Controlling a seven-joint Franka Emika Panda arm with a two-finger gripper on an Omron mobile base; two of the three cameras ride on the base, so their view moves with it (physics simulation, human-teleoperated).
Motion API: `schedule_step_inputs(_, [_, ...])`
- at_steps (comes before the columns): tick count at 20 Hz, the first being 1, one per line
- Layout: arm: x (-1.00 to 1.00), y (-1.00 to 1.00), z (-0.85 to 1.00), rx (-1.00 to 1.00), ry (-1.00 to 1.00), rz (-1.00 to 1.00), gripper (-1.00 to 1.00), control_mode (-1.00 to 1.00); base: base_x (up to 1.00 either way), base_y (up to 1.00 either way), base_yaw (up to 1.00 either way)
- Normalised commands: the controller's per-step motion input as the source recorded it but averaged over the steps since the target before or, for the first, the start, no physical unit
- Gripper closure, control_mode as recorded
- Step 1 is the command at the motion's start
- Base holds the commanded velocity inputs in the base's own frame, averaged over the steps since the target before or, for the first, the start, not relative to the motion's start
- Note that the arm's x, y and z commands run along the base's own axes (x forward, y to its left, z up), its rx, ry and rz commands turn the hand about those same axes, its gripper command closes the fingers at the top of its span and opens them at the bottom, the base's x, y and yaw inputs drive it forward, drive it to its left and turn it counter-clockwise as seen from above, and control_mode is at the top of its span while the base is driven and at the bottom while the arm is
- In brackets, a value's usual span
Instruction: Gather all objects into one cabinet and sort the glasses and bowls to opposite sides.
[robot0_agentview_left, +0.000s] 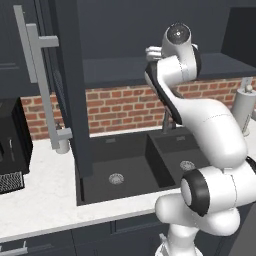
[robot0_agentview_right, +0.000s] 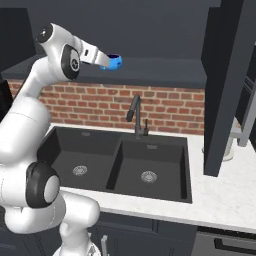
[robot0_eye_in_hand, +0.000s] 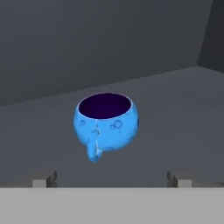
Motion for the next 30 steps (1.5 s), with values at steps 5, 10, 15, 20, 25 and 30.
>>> schedule_step_inputs(5, [0.02,0.0,0.0,0.0,0.06,0.0,-1.0,-1.0,0.0,0.0,0.0])
schedule_step_inputs(10, [0.01,0.07,-0.13,0.0,0.05,0.0,-1.0,-1.0,0.0,0.0,0.0])
schedule_step_inputs(15, [0.05,0.01,-0.01,0.0,0.0,0.0,-1.0,-1.0,0.0,0.0,0.0])
schedule_step_inputs(20, [0.46,0.0,0.0,0.0,0.0,0.0,-1.0,-1.0,0.0,0.0,0.0])
schedule_step_inputs(25, [0.27,0.0,0.0,0.0,0.0,0.0,-1.0,-1.0,0.0,0.0,0.0])
schedule_step_inputs(30, [0.0,0.0,0.0,0.0,0.0,0.0,-1.0,-1.0,0.0,0.0,0.0])
